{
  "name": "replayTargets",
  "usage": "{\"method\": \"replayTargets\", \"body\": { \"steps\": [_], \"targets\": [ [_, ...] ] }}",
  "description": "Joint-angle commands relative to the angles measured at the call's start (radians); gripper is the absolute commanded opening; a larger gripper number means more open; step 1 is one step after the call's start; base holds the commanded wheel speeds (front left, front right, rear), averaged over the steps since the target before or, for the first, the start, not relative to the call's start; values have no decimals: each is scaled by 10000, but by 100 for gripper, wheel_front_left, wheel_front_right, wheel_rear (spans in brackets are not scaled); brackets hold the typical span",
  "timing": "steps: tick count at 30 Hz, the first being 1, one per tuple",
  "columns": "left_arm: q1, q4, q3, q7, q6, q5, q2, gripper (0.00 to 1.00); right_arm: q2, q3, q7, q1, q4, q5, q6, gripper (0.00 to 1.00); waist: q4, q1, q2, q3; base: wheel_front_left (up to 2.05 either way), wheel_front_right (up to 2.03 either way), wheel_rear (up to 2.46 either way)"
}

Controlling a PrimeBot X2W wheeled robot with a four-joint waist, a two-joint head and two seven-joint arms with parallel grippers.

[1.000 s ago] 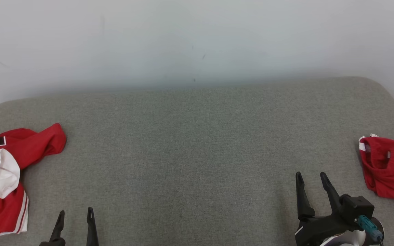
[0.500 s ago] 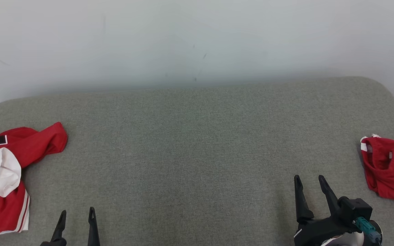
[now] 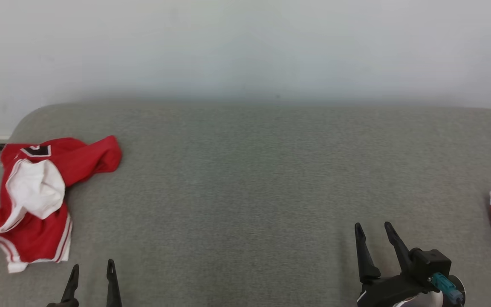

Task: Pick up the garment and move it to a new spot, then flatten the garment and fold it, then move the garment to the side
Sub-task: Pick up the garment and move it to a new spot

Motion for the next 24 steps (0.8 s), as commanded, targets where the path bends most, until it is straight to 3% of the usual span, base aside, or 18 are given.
{"method": "replayTargets", "body": {
  "steps": [1,16,24],
  "targets": [
    [85,23,61,-28,25,-66,-13,100,26,91,0,58,-1,96,-23,100,676,0,0,181,0,0,0],
    [5,130,410,-28,283,-468,-14,100,24,810,0,-169,1,55,-23,100,3289,0,0,807,0,0,0],
    [169,213,659,-28,334,-574,-15,100,22,1121,0,-261,44,-4,-23,100,4213,0,0,836,0,0,0]
  ]
}}
